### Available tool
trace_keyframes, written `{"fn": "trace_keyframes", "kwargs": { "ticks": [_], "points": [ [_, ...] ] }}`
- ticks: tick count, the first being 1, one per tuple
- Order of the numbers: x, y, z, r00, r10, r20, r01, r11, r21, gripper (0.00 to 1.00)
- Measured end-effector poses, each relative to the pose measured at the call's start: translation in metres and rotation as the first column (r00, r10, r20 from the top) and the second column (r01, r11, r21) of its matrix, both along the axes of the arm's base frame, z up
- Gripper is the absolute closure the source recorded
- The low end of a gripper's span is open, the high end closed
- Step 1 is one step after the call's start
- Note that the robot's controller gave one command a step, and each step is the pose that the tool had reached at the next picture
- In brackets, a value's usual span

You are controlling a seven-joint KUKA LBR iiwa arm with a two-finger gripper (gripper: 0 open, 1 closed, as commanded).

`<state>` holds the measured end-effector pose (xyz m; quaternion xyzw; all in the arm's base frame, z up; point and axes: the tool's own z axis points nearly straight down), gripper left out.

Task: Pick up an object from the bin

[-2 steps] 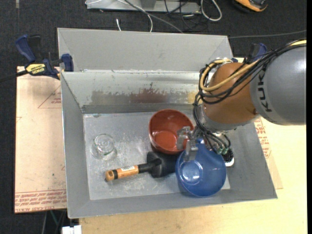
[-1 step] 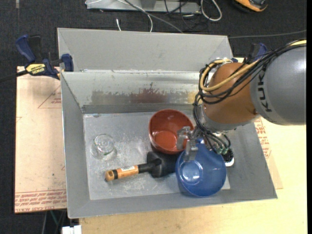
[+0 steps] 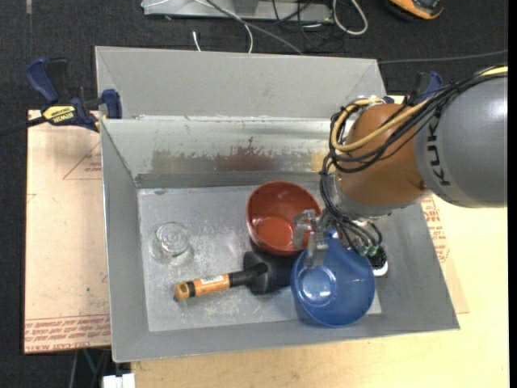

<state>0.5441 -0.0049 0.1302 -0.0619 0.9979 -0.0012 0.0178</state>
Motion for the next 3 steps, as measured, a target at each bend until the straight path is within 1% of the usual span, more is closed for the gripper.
{"fn": "trace_keyframes", "kwargs": {
  "ticks": [3],
  "points": [
    [0.0,0.0001,0.0,1.0,0.0,0.0,0.0,1.0,0.0,1.0]
  ]
}}
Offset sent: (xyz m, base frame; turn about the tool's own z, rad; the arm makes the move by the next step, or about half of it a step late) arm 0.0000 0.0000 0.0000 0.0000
